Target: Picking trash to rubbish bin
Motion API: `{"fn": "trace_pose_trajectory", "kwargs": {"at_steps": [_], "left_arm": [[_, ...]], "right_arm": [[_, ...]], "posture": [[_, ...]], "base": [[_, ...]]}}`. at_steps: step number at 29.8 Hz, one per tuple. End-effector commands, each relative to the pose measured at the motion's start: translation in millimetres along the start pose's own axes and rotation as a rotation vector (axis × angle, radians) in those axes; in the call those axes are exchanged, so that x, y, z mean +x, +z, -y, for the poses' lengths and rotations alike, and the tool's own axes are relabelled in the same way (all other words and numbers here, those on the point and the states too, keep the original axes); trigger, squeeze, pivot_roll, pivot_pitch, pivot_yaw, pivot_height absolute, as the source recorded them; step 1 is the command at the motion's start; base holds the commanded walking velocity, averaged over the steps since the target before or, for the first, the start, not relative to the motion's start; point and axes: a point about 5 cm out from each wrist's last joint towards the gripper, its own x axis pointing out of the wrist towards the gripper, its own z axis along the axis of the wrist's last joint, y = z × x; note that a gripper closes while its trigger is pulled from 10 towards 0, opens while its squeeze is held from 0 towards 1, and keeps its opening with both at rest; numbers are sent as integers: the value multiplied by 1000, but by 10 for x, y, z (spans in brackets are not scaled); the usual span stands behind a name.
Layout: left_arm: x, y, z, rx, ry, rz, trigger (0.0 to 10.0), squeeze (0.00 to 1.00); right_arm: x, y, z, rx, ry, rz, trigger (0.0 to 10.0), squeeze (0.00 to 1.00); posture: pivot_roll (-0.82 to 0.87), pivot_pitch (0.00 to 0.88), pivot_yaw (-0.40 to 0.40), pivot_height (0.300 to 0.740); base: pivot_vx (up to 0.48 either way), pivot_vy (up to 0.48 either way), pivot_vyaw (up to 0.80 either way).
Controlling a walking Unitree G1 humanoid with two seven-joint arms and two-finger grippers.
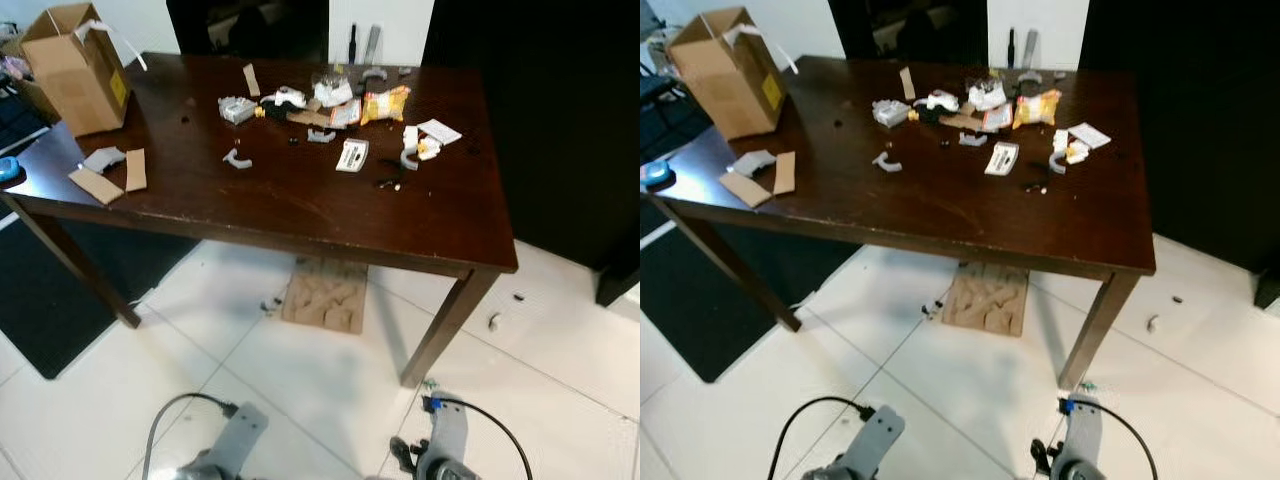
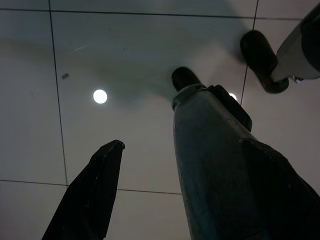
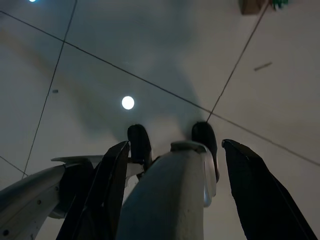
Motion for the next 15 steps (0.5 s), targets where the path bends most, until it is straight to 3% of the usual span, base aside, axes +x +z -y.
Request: {"fn": "trace_pose_trajectory", "kwargs": {"at_steps": [1, 10, 15], "left_arm": [[-6, -106, 37, -32, -5, -38, 10000, 0], [-14, -169, 55, -28, -23, -61, 10000, 0], [-11, -117, 30, -43, -28, -45, 10000, 0]], "right_arm": [[0, -85, -39, -12, 11, -43, 10000, 0], [7, -114, -82, -125, 33, -88, 10000, 0], [0, -137, -66, -127, 27, -98, 10000, 0]], "posture": [[-138, 30, 52, 740], [-124, 0, 45, 740], [-128, 0, 51, 740]], "base": [[0, 0, 0], [0, 0, 0], [0, 0, 0]]}}
